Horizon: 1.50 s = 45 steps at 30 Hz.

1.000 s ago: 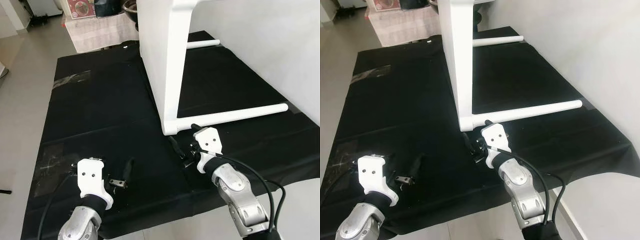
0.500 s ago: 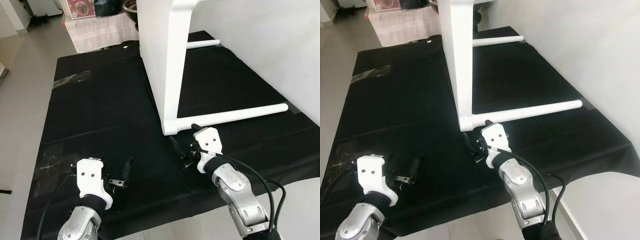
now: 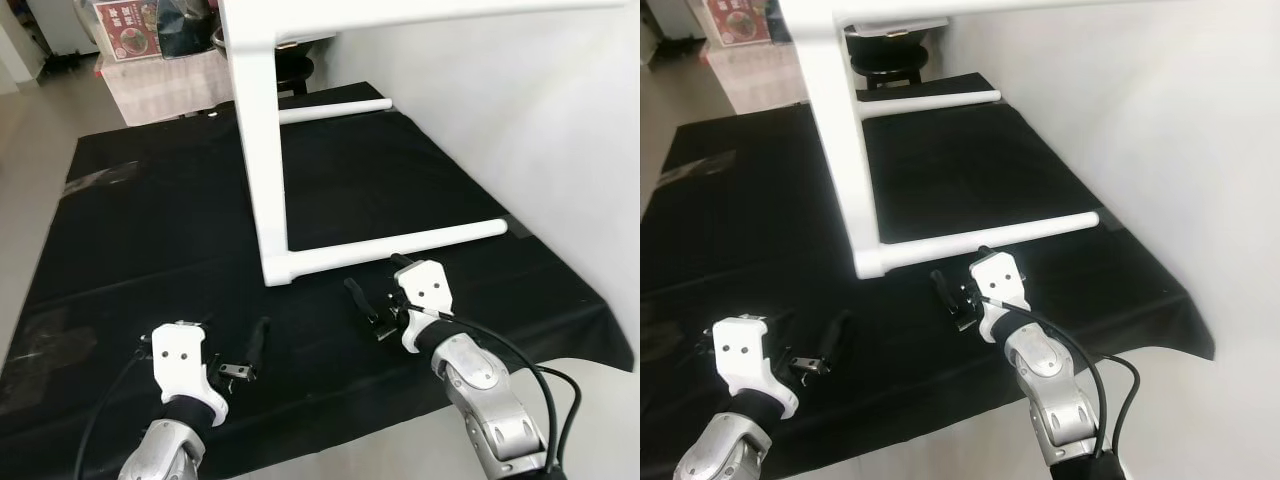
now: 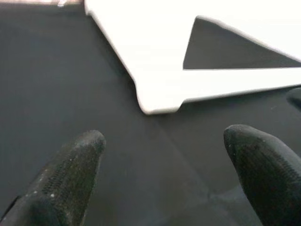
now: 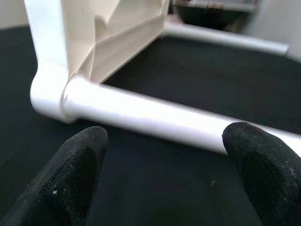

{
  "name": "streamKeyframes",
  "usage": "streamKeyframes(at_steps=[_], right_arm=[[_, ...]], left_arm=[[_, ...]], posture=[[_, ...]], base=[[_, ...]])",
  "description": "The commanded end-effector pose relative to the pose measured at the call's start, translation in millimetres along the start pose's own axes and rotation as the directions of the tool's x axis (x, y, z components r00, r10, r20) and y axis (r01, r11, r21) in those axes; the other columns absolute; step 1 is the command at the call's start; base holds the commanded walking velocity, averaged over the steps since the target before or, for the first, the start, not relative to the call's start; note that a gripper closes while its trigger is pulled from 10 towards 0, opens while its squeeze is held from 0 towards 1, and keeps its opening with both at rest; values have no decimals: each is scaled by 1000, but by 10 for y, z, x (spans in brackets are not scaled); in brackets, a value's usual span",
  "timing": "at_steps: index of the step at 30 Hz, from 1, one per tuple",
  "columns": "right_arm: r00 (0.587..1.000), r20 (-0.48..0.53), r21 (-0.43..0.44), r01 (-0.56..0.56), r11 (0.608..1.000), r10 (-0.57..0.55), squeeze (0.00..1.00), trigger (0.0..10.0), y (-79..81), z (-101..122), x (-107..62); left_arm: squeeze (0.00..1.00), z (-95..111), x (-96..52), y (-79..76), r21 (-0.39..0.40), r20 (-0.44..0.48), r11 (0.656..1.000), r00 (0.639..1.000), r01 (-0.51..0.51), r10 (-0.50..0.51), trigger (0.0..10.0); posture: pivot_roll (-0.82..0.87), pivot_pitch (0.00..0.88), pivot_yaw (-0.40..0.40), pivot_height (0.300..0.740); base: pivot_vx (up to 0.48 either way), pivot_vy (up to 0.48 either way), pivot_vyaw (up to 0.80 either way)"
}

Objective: Building children table

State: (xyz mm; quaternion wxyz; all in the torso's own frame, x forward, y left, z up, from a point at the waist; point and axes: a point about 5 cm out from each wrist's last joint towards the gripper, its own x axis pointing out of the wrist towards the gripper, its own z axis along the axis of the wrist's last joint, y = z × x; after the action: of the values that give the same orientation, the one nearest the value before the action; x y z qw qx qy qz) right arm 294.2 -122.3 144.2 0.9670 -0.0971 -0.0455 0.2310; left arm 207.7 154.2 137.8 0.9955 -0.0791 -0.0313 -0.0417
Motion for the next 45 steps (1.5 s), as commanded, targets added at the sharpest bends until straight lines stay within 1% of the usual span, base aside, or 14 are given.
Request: streamKeyframes(at_steps=[1,19,25,29,43,45], right_arm=[[1000,-14,6,-14,1000,14,0,10000,25,-26,-11],[1000,-22,12,-22,1000,22,0,10000,40,-42,6],[998,-41,-3,-39,999,39,0,10000,56,-69,10],[998,-30,31,-55,998,56,0,10000,63,-74,8],[998,-30,38,-58,998,60,0,10000,53,-73,9],[998,-7,51,-57,997,57,0,10000,30,8,67]], left_arm=[[0,-26,-5,24,4,-14,1000,1000,-13,13,10000],[0,-35,4,32,-3,-17,1000,1000,-9,9,10000],[0,-44,2,33,-2,-21,1000,1000,-8,8,10000],[0,-56,1,34,-2,-26,1000,1000,-7,7,10000],[0,-58,2,24,-6,-29,1000,1000,2,-3,10000],[0,-2,31,45,-9,-7,1000,1000,-5,5,10000]], posture=[[-98,154,29,740],[-101,153,33,740],[-102,150,34,740],[-101,145,36,740],[-101,139,33,740],[-101,134,30,740]], base=[[0,0,0],[0,0,0],[0,0,679],[0,0,200],[0,0,0],[0,0,0]])
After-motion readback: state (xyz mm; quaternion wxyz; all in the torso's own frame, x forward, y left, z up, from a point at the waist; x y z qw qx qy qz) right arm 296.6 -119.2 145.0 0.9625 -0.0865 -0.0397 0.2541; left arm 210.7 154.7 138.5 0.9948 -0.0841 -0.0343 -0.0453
